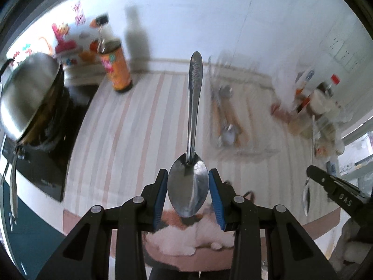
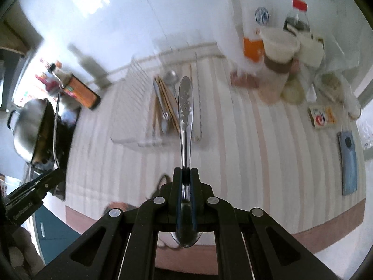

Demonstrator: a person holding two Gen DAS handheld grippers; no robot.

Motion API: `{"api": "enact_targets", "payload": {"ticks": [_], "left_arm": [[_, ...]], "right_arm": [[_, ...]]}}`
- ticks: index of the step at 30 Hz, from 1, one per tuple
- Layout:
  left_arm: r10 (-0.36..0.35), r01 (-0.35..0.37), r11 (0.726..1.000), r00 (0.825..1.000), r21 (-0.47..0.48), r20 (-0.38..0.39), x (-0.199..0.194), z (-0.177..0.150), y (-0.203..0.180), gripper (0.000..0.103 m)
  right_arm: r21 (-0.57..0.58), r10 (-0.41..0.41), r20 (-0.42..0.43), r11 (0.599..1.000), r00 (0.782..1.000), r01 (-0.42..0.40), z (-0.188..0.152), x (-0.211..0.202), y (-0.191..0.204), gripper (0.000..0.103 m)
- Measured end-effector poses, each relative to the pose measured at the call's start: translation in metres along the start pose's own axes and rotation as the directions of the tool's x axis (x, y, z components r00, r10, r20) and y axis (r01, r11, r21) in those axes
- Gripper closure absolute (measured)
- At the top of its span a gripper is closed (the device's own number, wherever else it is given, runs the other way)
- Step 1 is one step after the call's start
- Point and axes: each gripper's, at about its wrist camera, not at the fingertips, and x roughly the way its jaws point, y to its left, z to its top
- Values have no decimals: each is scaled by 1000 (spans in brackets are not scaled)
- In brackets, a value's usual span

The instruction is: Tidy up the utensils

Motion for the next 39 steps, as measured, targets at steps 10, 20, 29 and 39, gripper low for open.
{"api": "enact_targets", "payload": {"ticks": [10,20,29,39], "left_arm": [[-59,58,998,998,29,32,11,63,-34,71],[-74,75,997,995,9,-74,74,105,-52,71],[-103,95,994,969,-44,-223,119,112,-50,70],[76,-80,997,984,-14,-163,113,111,-37,36]], "right_arm": [[19,42,55,999,998,-43,71,6,6,96],[15,32,2,999,999,-32,125,61,17,96],[12,28,-100,1000,995,-27,142,121,12,96],[-26,-31,-121,999,992,28,137,128,4,61]]}}
